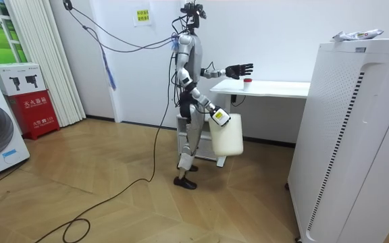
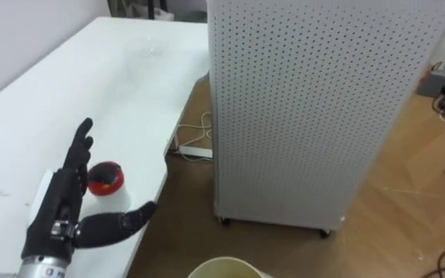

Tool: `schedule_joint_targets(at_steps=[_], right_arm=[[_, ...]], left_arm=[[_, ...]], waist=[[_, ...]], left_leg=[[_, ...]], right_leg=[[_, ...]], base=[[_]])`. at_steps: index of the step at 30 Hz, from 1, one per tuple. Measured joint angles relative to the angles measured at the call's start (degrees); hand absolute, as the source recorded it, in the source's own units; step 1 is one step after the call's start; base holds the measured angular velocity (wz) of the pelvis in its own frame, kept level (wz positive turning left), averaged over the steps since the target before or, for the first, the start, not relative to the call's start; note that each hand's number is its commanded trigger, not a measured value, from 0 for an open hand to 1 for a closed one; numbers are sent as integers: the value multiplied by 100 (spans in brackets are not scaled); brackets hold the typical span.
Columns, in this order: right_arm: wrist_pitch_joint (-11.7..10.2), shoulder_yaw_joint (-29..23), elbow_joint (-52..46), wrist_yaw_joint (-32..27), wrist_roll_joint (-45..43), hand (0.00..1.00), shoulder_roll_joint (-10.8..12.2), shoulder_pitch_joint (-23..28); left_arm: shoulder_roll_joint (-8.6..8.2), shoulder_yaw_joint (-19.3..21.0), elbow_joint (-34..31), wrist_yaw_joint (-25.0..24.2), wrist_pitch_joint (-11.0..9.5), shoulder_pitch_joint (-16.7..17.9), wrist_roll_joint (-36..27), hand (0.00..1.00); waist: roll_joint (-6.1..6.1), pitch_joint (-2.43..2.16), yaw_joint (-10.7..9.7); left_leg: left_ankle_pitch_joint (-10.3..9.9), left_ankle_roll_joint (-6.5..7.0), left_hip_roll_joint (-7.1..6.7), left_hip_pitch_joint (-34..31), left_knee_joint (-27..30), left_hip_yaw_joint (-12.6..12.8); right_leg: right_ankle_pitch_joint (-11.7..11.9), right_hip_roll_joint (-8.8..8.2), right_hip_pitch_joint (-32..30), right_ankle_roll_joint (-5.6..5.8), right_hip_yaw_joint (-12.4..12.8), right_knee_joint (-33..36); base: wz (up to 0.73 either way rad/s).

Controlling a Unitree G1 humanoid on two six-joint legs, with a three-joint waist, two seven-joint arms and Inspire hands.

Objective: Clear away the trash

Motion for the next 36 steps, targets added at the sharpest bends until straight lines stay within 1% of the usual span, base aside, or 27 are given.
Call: schedule_joint_targets(at_steps=[1,5,7,9,10,11,12,13,14,15,16,17,18,19,20,21,22,24,29,33,36], right_arm=[[0,2,0,18,-29,100,2,0],[-5,3,1,133,-75,100,-5,-26],[-20,8,0,194,-78,100,0,-69],[-24,14,1,216,-76,100,-1,-64],[-24,31,6,220,-72,100,0,-64],[-24,63,8,214,-66,100,7,-67],[-42,58,32,202,-41,100,60,-47],[-63,8,52,167,8,100,-26,-48],[-53,-43,115,149,-5,100,-20,-50],[-52,-71,145,156,-99,100,-8,4],[-60,-74,127,177,-230,100,22,37],[-68,-74,88,202,-289,100,25,62],[-69,-78,-48,219,-338,100,21,136],[-69,-84,-147,215,-350,100,13,226],[-69,-86,-176,221,-356,100,11,251],[-69,-91,-180,234,-355,100,7,242],[-69,-97,-179,255,-348,100,7,239],[-68,-98,-179,331,-349,100,2,239],[-65,-139,-181,400,-349,100,0,232],[-63,-161,-181,397,-351,100,20,206],[-56,-171,-180,392,-354,100,16,206]], left_arm=[[-1,-2,0,1,0,5,36,0],[6,9,-1,11,0,9,39,0],[7,4,-1,12,0,9,43,0],[7,5,-1,13,0,12,38,0],[7,5,-1,13,0,15,21,0],[16,4,-3,13,0,12,-5,0],[12,-17,-13,13,-1,-3,-16,0],[-36,-88,-72,12,-1,-88,-4,0],[-23,-90,-110,15,-9,-91,0,0],[-21,-76,-111,100,-9,-60,55,0],[7,-18,-90,172,-9,-38,106,0],[6,27,-86,198,-8,-37,128,0],[-1,157,-90,239,-9,-38,151,0],[-17,199,-91,260,-9,-2,149,0],[-17,220,-92,261,-11,-3,152,0],[-27,239,-92,301,-12,-6,150,0],[-28,237,-92,324,-14,-8,144,0],[-29,224,-91,334,-14,-6,90,0],[-29,218,61,301,-14,-5,-25,0],[-27,217,297,184,-13,6,-123,0],[-26,217,404,98,-12,12,-126,0]], waist=[[1,0,15],[-1,0,41],[-2,0,45],[-2,-1,27],[-7,11,31],[-44,41,34],[-163,75,-7],[-116,65,-26],[-172,59,25],[-188,54,195],[-182,59,261],[-172,65,297],[-137,74,340],[-57,45,312],[-44,29,315],[-1,10,313],[34,6,287],[46,13,259],[17,30,243],[-67,71,181],[-74,69,144]], left_leg=[[0,0,-5,29,-6,-70],[0,-1,-10,177,-83,-125],[1,-2,-23,198,-73,-210],[2,-3,-29,196,-13,-183],[0,-6,-42,137,167,-83],[-7,-35,-75,-8,475,15],[-101,-282,-185,-442,720,171],[231,-186,-123,-894,227,150],[444,-51,-106,-971,305,368],[501,-21,-103,-902,246,525],[499,-17,-100,-822,220,444],[497,-16,-102,-787,220,347],[494,-20,-110,-733,214,156],[489,-33,-97,-675,196,50],[488,-34,-98,-646,164,57],[490,-36,-90,-586,83,58],[502,-56,-81,-516,-11,63],[506,-64,-60,-421,-100,80],[500,-74,-41,-365,-191,123],[499,-73,-36,-328,-189,154],[499,-73,-22,-326,-178,187]], right_leg=[[22,13,89,10,-15,-98],[40,26,340,25,-73,-341],[46,25,417,19,-68,-391],[92,-6,540,3,3,-539],[141,-26,639,-15,155,-638],[159,-72,717,-14,324,-703],[162,-224,807,-3,864,-822],[104,-212,687,79,986,-724],[3,-288,615,152,983,-636],[-30,-320,516,251,725,-519],[-2,-309,516,267,450,-546],[38,-294,496,261,356,-605],[165,-229,403,177,255,-784],[266,-210,423,158,165,-773],[266,-199,452,156,146,-754],[263,-157,458,148,122,-742],[263,-146,478,148,92,-730],[262,-130,516,146,99,-724],[263,-122,458,144,94,-641],[268,-121,460,136,91,-591],[269,-120,418,135,86,-520]], base=[[15],[13],[11],[18],[20],[38],[75],[74],[39],[0],[-11],[-9],[-4],[0],[0],[-4],[0],[-3],[-9],[-7],[-7]])
